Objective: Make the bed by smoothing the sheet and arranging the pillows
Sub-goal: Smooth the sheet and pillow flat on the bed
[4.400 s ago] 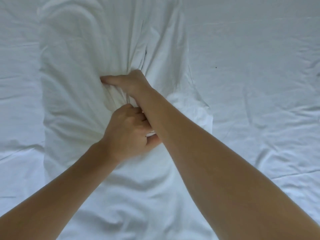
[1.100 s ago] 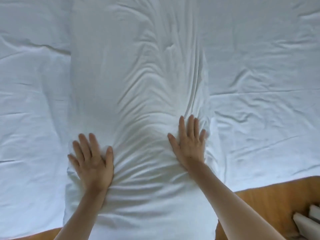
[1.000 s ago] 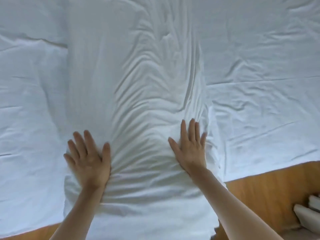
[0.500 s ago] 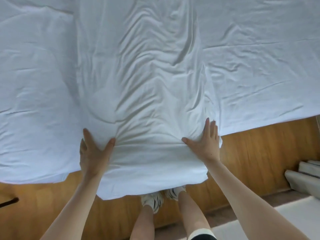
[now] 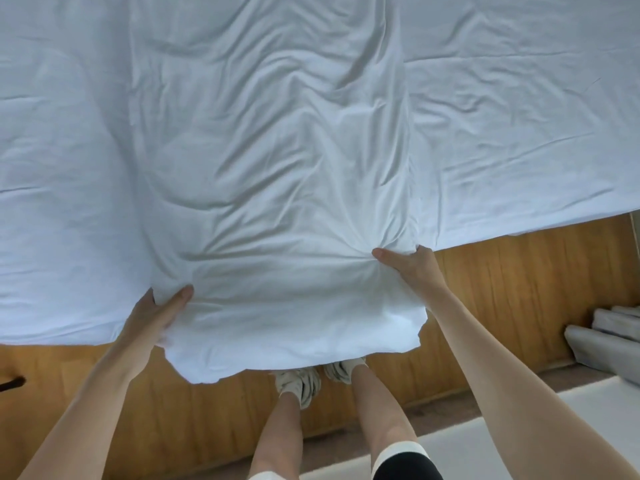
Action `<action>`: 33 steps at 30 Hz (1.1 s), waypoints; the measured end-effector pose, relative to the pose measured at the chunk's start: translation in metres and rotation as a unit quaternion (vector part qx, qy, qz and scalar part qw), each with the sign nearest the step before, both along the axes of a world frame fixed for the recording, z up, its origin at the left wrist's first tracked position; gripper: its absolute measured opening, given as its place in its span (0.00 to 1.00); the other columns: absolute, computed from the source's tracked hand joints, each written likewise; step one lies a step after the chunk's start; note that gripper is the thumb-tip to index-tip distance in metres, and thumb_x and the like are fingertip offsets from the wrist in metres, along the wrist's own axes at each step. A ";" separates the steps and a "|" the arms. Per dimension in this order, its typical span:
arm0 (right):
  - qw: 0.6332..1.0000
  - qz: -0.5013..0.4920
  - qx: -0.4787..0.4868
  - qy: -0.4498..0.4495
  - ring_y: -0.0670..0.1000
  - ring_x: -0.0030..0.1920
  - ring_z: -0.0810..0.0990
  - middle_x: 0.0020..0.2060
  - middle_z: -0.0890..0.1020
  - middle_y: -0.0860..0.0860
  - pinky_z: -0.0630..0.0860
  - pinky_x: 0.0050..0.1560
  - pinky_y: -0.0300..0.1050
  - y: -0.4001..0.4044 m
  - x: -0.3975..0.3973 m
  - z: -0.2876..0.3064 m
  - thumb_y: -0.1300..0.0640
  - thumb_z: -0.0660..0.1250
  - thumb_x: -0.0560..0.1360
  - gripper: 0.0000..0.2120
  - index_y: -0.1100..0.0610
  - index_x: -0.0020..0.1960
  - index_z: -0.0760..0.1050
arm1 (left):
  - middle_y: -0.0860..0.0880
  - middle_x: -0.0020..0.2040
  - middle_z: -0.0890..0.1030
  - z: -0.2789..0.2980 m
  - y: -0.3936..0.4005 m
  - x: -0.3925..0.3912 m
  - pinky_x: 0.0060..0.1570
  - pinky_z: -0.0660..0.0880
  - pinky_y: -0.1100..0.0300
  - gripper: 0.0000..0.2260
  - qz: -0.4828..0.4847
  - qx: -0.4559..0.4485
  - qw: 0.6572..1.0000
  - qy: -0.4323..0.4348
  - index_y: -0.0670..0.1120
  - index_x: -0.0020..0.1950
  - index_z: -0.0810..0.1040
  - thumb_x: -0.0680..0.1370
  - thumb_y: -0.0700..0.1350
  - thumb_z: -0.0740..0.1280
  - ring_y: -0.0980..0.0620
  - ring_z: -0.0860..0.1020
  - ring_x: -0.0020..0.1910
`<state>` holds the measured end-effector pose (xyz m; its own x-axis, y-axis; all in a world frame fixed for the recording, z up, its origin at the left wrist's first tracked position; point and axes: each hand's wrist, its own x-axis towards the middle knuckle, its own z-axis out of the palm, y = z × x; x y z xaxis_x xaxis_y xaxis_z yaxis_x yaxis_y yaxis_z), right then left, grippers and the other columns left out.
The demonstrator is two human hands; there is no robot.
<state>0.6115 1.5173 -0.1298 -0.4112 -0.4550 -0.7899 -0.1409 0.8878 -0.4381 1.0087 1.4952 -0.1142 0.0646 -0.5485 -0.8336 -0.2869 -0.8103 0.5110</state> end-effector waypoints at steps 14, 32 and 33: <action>0.982 0.011 -0.109 -0.154 0.55 0.46 0.85 0.46 0.86 0.55 0.81 0.44 0.47 0.008 0.012 0.064 0.60 0.74 0.71 0.14 0.57 0.56 0.80 | 0.49 0.50 0.81 0.040 0.015 -0.044 0.40 0.73 0.58 0.19 0.093 -0.057 0.994 -0.004 0.46 0.61 0.75 0.72 0.49 0.73 0.48 0.79 0.49; 0.978 0.056 -0.106 -0.171 0.59 0.46 0.85 0.45 0.85 0.59 0.80 0.50 0.52 0.140 0.012 0.347 0.55 0.73 0.71 0.16 0.62 0.56 0.80 | 0.46 0.51 0.82 0.332 0.164 -0.006 0.40 0.74 0.56 0.19 0.148 -0.058 0.983 0.088 0.47 0.60 0.76 0.72 0.52 0.73 0.47 0.81 0.48; 0.978 0.065 -0.087 -0.177 0.60 0.46 0.85 0.46 0.85 0.59 0.80 0.50 0.51 0.163 0.013 0.351 0.54 0.75 0.69 0.19 0.62 0.56 0.80 | 0.46 0.51 0.82 0.337 0.187 -0.003 0.40 0.74 0.55 0.19 0.145 -0.052 0.984 0.085 0.47 0.60 0.76 0.72 0.51 0.73 0.46 0.80 0.48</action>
<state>0.6240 1.6800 0.2209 -0.0555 -0.6257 -0.7781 -0.0593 0.7800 -0.6230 1.0054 1.6822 0.2233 0.0950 -0.6104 -0.7864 0.0460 -0.7864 0.6160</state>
